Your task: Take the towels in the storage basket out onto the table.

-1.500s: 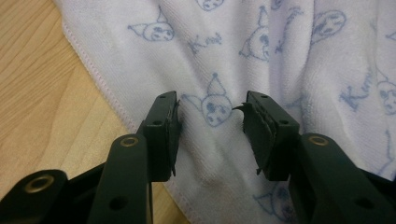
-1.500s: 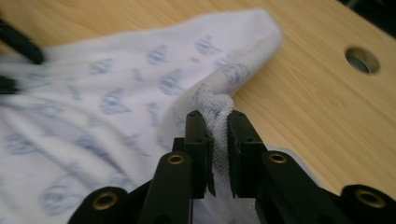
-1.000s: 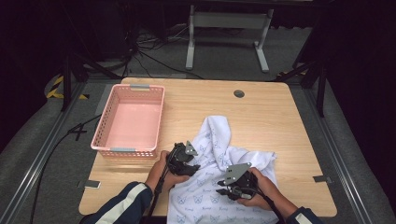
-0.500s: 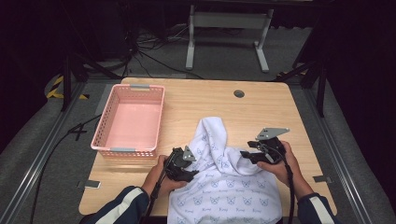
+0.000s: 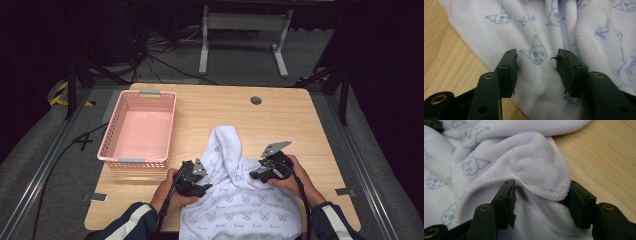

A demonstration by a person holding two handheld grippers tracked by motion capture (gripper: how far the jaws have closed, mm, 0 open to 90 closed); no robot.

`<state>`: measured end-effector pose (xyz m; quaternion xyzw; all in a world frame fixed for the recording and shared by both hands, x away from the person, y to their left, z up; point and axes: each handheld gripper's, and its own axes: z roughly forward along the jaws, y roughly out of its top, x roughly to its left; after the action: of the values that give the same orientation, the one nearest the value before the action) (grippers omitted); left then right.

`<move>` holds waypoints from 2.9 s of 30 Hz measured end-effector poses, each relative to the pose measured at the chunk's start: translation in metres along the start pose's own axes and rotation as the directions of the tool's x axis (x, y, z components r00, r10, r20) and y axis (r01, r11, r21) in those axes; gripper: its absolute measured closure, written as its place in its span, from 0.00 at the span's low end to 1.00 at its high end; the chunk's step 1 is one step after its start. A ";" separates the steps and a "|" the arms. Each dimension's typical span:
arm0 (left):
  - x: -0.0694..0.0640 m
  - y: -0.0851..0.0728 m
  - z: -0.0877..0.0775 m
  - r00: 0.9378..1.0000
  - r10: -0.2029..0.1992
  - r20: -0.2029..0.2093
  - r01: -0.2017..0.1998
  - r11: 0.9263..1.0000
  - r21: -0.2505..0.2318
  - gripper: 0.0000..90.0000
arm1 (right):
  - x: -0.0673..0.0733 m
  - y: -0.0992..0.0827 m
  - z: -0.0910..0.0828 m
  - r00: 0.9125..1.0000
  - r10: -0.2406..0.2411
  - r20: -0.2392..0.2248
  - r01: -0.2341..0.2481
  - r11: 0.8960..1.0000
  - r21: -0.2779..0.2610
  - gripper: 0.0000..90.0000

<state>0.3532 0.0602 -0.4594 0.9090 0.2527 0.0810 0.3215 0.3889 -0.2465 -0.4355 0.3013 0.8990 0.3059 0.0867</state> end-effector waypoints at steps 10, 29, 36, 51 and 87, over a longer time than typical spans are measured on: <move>-0.003 -0.004 -0.001 1.000 -0.006 -0.009 0.006 1.000 -0.012 0.57 | -0.004 0.024 -0.004 0.996 0.081 -0.047 -0.087 0.987 -0.137 0.44; -0.008 -0.010 -0.008 1.000 -0.018 -0.003 0.018 1.000 0.009 0.56 | -0.048 0.035 -0.036 0.959 0.038 0.282 -0.013 0.996 -0.089 0.93; -0.017 -0.016 -0.016 1.000 -0.029 -0.011 0.029 0.999 0.038 0.56 | -0.116 0.020 -0.048 0.847 0.070 0.527 -0.077 0.997 -0.009 0.93; 0.005 0.037 -0.003 0.998 -0.066 0.022 0.068 0.992 -0.107 0.41 | -0.100 -0.011 -0.062 0.890 0.225 0.397 -0.162 0.969 -0.186 0.57; 0.111 0.103 0.079 0.910 -0.250 -0.331 0.221 0.968 -0.123 0.52 | -0.150 -0.008 -0.006 0.821 0.270 0.503 -0.277 0.959 -0.063 0.49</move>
<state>0.5153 0.0057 -0.4584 0.8296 0.4090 0.2095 0.3172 0.5030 -0.3441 -0.4398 0.4972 0.7938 0.2192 0.2731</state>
